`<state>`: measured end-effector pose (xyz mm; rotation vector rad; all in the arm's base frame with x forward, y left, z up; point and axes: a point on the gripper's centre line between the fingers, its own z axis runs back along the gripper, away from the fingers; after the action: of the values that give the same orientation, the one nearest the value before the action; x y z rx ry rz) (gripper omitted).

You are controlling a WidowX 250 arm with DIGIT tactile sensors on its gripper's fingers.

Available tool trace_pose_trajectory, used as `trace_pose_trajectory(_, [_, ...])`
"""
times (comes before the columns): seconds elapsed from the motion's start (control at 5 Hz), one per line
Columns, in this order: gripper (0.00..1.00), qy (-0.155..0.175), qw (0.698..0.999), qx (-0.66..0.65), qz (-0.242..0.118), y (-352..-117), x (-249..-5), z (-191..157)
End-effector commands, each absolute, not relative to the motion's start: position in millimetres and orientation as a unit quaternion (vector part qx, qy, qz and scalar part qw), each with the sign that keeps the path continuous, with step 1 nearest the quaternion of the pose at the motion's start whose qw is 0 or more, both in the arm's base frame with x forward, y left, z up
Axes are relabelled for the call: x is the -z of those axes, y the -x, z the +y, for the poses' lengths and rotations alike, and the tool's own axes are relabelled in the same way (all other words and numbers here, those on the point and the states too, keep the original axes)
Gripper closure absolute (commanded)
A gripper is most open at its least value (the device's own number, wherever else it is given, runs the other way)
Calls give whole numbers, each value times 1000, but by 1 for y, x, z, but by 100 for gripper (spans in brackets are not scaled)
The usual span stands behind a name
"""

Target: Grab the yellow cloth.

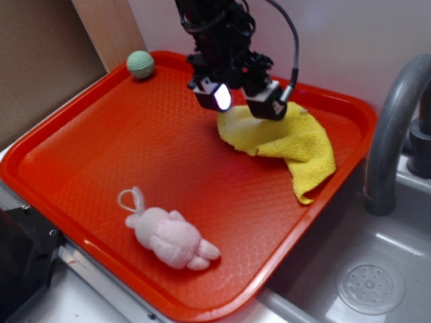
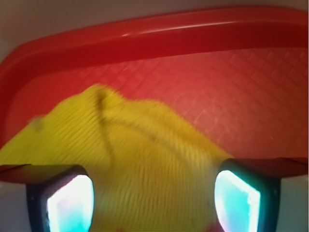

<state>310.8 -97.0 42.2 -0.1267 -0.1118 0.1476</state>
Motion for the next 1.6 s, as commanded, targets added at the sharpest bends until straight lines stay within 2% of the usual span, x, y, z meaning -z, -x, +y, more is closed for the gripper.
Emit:
trace_pose_trajectory(0.0, [100, 90, 991, -71, -73, -322, -57, -110])
trace_pose_trajectory(0.2, [100, 79, 992, -78, -65, -323, -48, -107])
trace_pose_trajectory(0.4, [35, 91, 993, -57, -49, -321, -57, -106])
trace_pose_trajectory(0.6, [0, 126, 988, -38, -83, -312, -103, -112])
trace_pose_trajectory(0.8, [0, 122, 988, 30, -88, -312, -124, -135])
trace_pose_trajectory(1.2, [0, -11, 986, 167, -27, -317, -75, -165])
trace_pose_trajectory(1.4, [0, -45, 981, 190, -18, -314, -52, -170])
